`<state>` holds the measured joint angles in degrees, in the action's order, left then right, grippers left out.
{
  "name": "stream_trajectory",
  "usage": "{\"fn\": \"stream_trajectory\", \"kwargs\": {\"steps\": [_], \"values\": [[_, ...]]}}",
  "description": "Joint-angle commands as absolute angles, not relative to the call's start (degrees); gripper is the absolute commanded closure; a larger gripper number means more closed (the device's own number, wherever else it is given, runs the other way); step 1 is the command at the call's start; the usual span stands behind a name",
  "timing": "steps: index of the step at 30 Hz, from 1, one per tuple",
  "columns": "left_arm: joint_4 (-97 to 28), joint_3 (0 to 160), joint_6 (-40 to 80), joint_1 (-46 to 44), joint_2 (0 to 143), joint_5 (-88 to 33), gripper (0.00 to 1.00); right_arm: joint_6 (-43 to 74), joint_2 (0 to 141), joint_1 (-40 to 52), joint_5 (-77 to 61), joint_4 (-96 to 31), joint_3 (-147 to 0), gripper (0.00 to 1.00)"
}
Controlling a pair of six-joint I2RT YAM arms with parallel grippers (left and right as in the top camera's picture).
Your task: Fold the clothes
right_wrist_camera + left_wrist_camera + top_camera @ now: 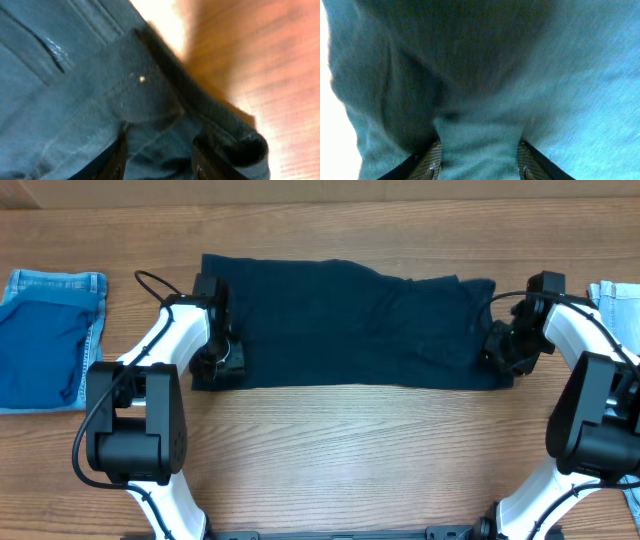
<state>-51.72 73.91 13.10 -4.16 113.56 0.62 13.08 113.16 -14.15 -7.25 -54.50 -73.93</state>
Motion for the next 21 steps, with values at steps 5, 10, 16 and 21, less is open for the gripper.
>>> {"fn": "stream_trajectory", "kwargs": {"steps": [5,10,16,21], "values": [[-64.62,73.32,11.57,-4.51,115.39,1.5,0.57,13.5,115.85,-14.22,-1.1,-65.1,-72.75,0.48],[-68.12,73.32,15.55,-4.4,115.42,6.37,0.72,13.65,115.85,-14.44,0.01,-67.37,-72.75,0.46],[-70.57,73.32,15.9,-4.4,115.39,6.0,0.84,13.69,115.85,-14.44,0.19,-65.65,-72.75,0.41],[-66.32,73.47,15.86,-4.43,113.95,5.17,0.96,13.69,115.85,-14.44,0.16,-64.99,-72.75,0.41]]}}
